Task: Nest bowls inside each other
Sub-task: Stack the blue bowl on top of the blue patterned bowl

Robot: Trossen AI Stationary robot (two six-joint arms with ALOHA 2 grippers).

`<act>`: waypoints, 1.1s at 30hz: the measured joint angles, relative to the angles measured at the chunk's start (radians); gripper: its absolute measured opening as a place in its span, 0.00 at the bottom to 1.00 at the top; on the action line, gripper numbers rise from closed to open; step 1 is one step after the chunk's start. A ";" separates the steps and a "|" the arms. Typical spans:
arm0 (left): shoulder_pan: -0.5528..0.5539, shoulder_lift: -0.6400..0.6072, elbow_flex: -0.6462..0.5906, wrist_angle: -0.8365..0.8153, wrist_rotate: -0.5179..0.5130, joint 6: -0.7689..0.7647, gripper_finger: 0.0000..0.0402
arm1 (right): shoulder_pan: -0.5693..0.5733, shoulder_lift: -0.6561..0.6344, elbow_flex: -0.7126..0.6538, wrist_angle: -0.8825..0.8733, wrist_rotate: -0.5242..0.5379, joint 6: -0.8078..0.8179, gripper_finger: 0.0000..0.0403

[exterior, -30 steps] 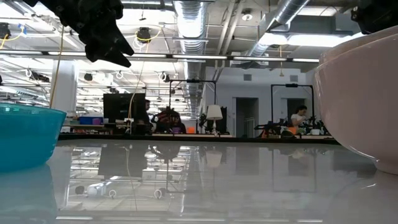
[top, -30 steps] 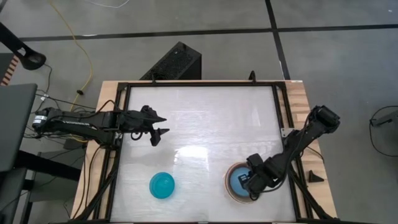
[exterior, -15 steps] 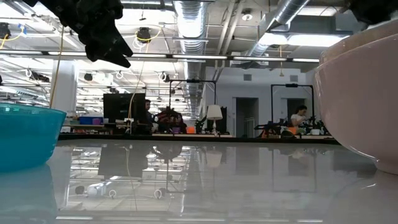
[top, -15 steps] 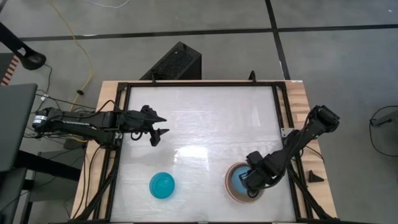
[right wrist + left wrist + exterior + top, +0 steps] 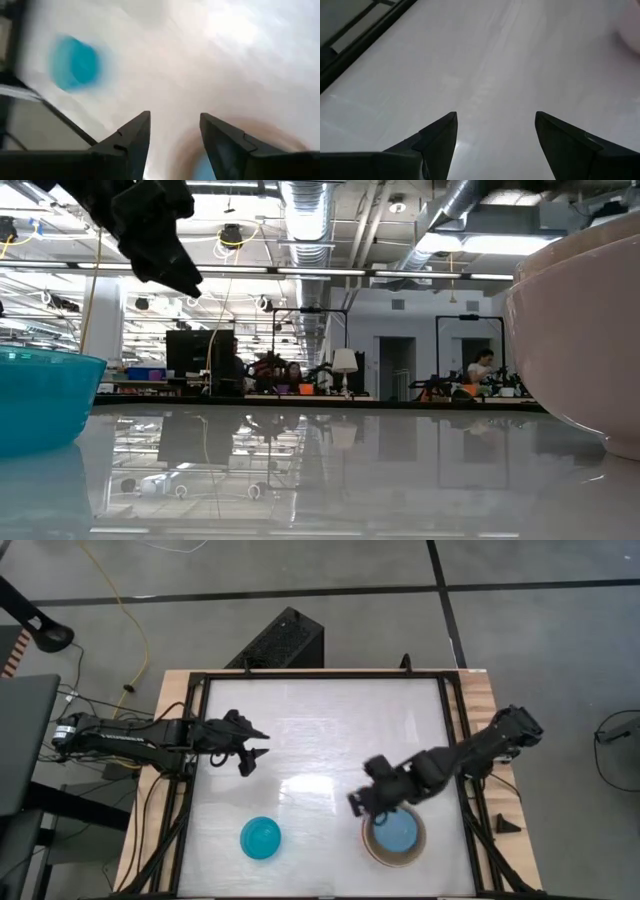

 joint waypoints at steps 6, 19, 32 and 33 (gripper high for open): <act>0.000 0.000 0.000 -0.122 0.038 -0.007 0.64 | -0.140 0.125 0.000 0.366 0.001 -0.307 0.47; -0.068 0.000 0.000 -0.310 0.157 -0.205 0.64 | -0.291 0.555 0.215 0.729 -0.333 -0.655 0.42; -0.182 0.000 0.000 -0.318 0.075 -0.322 0.64 | -0.219 0.783 0.606 0.451 -0.309 -0.720 0.42; -0.188 0.000 0.000 -0.318 0.063 -0.316 0.64 | -0.212 0.785 0.607 0.448 -0.291 -0.695 0.42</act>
